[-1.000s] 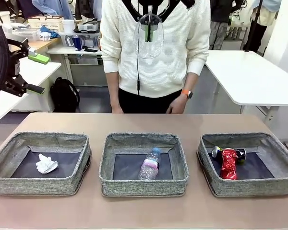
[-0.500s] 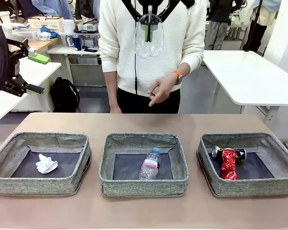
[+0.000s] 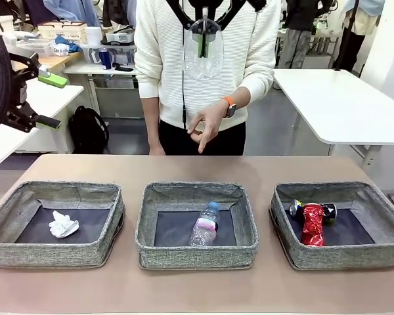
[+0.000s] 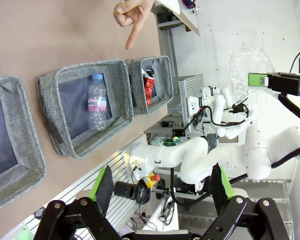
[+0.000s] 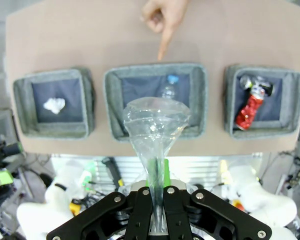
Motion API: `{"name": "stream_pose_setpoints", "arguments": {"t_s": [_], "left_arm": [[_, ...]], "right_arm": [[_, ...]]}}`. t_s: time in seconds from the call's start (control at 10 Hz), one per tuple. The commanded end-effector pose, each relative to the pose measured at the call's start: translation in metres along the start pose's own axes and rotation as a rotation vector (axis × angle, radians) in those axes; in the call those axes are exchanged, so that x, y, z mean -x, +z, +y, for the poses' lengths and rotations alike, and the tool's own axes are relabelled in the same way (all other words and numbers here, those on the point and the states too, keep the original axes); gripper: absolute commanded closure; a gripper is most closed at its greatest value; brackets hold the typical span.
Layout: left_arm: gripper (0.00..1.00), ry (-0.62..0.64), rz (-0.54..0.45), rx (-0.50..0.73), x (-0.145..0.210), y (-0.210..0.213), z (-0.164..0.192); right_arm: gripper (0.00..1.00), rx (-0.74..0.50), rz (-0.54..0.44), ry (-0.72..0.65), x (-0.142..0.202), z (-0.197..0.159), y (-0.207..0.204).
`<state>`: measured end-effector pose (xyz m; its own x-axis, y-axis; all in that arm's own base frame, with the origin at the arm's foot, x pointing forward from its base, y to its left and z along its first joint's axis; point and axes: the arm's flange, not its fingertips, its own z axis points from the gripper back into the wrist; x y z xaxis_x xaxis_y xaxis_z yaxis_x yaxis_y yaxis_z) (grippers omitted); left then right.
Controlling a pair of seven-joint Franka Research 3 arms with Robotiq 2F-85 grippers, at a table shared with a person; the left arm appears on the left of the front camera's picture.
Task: Sort the waste into the appropriate baskets.
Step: Place the picked waste into the Fabric basket indicated by the person.
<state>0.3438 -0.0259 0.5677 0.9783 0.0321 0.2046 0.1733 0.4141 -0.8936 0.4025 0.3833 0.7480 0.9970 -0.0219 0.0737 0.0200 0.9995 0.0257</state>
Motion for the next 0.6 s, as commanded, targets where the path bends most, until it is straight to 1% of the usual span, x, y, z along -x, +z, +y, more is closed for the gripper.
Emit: {"name": "stream_pose_setpoints", "arguments": {"t_s": [0.0,0.3,0.4,0.5], "left_arm": [[0.00,-0.021,0.004,0.009,0.001,0.002,0.001],[0.00,-0.021,0.004,0.009,0.001,0.002,0.001],[0.00,-0.021,0.004,0.009,0.001,0.002,0.001],[0.00,-0.021,0.004,0.009,0.001,0.002,0.001]], "right_arm": [[0.99,-0.015,-0.005,-0.003,0.002,-0.001,-0.001],[0.99,0.000,0.000,0.000,0.000,0.000,0.000],[0.99,0.027,-0.004,-0.001,0.000,-0.004,-0.010],[0.99,0.027,0.011,0.015,0.002,-0.007,-0.027]]}}
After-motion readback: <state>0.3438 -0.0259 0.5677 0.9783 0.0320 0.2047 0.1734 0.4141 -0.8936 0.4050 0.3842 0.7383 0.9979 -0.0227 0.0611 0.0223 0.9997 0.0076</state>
